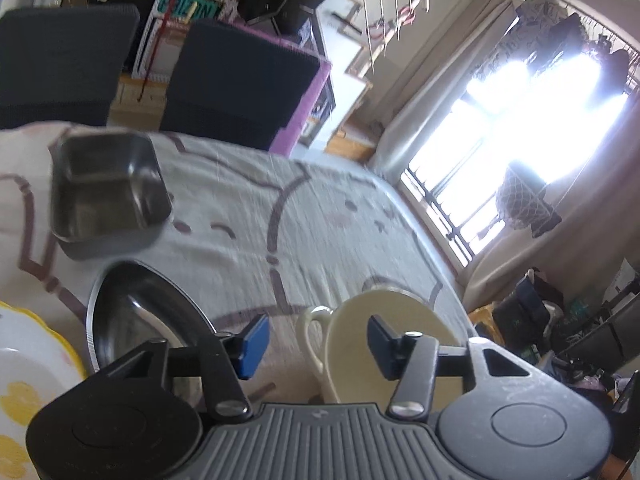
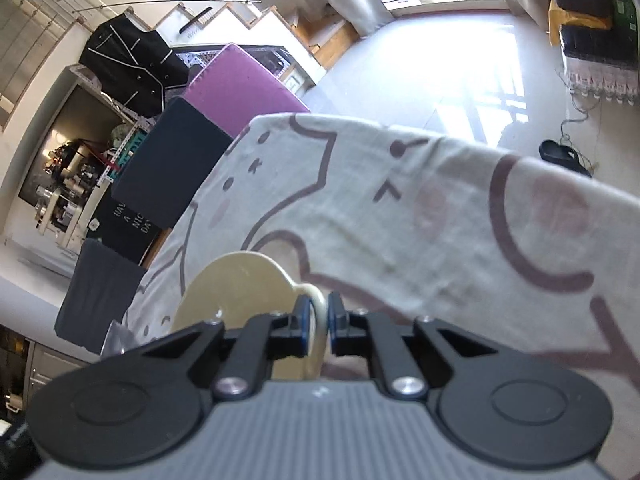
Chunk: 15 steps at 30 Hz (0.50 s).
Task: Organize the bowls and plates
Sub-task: 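Grasp the cream bowl's handle with the left gripper while right holds rim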
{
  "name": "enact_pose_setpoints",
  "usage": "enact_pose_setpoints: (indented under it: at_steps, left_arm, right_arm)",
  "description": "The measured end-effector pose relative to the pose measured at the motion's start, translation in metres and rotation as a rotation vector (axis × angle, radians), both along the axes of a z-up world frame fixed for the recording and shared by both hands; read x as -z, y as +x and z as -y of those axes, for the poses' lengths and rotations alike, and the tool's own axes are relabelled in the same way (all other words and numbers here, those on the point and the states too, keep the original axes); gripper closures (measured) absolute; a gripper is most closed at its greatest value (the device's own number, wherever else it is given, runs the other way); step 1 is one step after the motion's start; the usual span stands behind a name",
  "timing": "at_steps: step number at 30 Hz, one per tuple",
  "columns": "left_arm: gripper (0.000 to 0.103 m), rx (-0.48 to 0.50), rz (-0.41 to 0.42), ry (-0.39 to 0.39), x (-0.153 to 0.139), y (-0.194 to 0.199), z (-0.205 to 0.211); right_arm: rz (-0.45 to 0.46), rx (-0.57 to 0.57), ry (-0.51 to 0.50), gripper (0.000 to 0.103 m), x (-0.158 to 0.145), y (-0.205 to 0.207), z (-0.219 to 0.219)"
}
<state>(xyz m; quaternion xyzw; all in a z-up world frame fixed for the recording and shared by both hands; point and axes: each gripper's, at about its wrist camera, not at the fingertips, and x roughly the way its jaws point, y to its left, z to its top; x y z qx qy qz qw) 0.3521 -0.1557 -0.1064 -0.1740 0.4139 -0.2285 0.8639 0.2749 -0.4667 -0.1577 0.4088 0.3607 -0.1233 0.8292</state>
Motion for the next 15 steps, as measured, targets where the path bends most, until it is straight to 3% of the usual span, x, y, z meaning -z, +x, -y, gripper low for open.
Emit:
enact_pose_setpoints:
  at_steps: [4,11,15]
  left_arm:
    - [0.061,0.021,-0.025,-0.003,0.014,0.01,0.01]
    - [0.067,0.037,-0.064,-0.006,0.036,0.019,0.022]
    - [0.079,0.033,-0.066,0.004,0.039,0.019,0.025]
  right_arm:
    - [0.014,-0.031,-0.049,0.091,-0.001,0.002,0.008]
    - [0.011,-0.089,-0.054,0.087,-0.003,0.006,0.01]
    - [0.022,-0.14,-0.075,0.073,-0.005,0.009,0.004]
